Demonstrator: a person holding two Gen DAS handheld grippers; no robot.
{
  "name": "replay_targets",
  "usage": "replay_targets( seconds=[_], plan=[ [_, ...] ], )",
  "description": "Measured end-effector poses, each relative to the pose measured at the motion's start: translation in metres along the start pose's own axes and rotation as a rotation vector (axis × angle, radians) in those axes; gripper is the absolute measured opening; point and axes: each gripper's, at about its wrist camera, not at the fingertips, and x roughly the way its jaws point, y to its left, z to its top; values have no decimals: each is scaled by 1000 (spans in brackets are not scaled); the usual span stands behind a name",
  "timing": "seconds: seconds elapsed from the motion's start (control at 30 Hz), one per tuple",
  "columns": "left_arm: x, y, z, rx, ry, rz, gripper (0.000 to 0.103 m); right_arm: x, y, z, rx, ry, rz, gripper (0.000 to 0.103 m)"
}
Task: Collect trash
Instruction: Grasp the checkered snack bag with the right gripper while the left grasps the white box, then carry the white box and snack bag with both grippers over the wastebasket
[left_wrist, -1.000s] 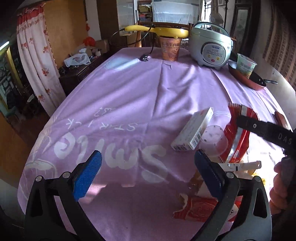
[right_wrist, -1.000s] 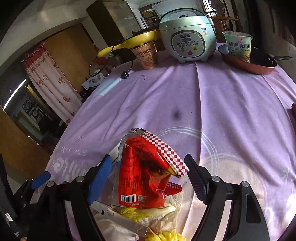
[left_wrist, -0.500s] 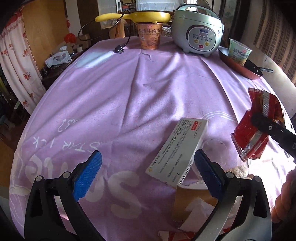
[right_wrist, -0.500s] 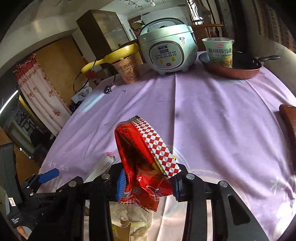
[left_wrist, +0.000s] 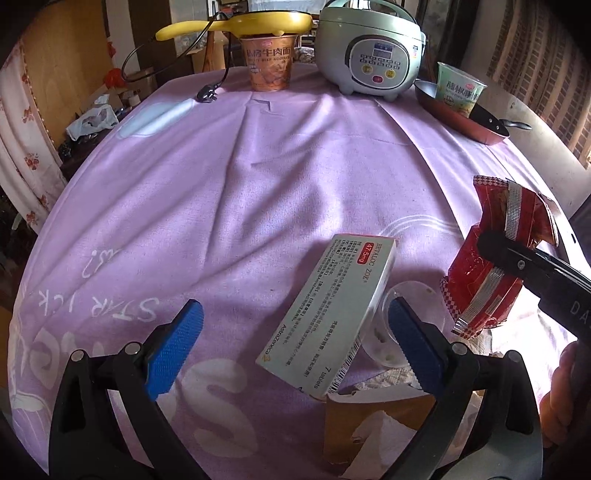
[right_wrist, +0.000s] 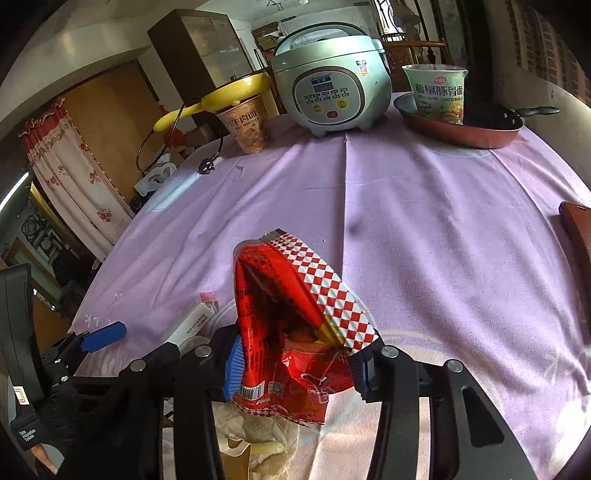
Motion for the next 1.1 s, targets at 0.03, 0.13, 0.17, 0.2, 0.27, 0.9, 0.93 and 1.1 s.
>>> replay_targets(
  seconds=[0.03, 0.13, 0.17, 0.2, 0.27, 0.9, 0.93, 1.1],
  plan=[
    [1, 2, 0, -8, 4, -9, 97, 0, 0, 0, 0, -1, 0, 48],
    [1, 8, 1, -34, 3, -9, 96, 0, 0, 0, 7, 4, 7, 48],
    [0, 10, 1, -42, -2, -5, 96, 0, 0, 0, 7, 5, 8, 48],
    [-1, 13, 1, -51, -6, -2, 95, 0, 0, 0, 6, 5, 9, 49],
    [-3, 17, 1, -70, -14, -6, 95, 1, 1, 0, 1, 7, 6, 51],
    [20, 7, -7, 10, 71, 49, 66, 20, 3, -9, -5, 106, 12, 59],
    [18, 6, -8, 15, 64, 52, 63, 20, 3, -9, -8, 103, 9, 59],
    [-2, 4, -8, 19, -23, 71, 56, 13, 8, -8, -33, 64, 10, 39]
  ],
)
